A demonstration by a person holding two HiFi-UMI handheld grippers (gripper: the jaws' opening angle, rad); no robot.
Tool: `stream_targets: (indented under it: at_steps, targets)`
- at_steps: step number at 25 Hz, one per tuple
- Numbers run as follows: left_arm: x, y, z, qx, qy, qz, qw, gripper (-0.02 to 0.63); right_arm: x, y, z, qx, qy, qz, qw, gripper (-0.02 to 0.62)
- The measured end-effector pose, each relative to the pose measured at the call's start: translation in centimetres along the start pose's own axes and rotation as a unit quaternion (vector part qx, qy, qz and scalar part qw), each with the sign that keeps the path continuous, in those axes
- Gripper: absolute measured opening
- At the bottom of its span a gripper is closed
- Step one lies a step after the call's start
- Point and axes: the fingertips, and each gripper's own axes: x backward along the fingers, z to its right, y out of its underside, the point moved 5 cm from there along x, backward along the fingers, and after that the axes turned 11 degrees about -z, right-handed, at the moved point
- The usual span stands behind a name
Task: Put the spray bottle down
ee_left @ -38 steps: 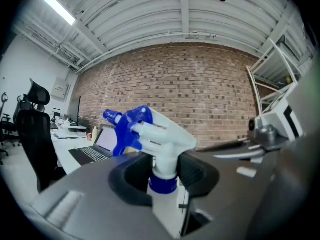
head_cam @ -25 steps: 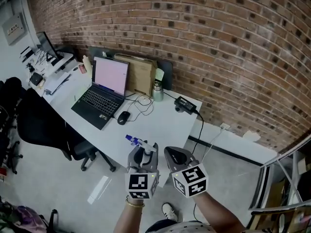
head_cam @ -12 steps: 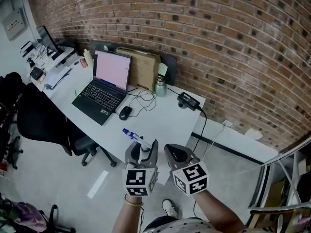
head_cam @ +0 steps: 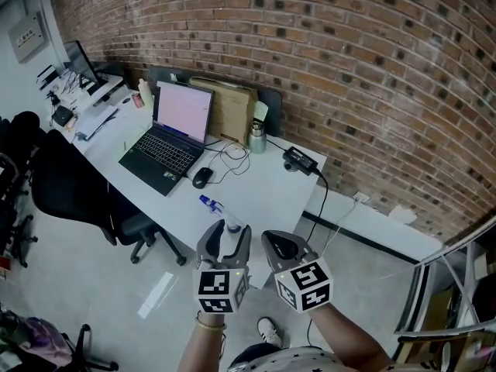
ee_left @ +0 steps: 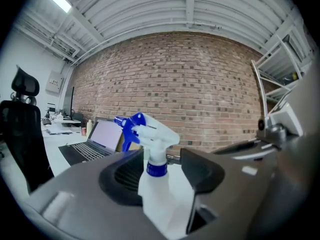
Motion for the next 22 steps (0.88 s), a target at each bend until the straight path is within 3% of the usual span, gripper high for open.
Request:
stream_targets:
  at_steps: [4, 8, 15, 22]
  targets:
    - [2.6, 0.5, 0.7, 0.011, -0.011, 0.008, 0.9998, 0.198, 1.5, 0.7, -0.5, 0.002, 0.002, 0.004, 1.000, -0.002]
    - [6.0, 1.1, 1.8, 0.028, -0.038, 0.009, 0.9989, 0.009, 3.4, 1.3, -1.8, 0.005, -0.003, 0.009, 1.000, -0.002]
    - [12.1, 2.8, 4.2, 0.053, -0.037, -0.006, 0.9979, 0.008, 8.0, 2.9, -5.6, 0.020, -0.027, 0.031, 0.999, -0.002]
    - [17.1, 5.1, 6.2, 0.051, -0.054, -0.026, 0.9969, 0.008, 12.0, 4.9, -9.1, 0.029, -0.048, 0.047, 0.997, -0.002]
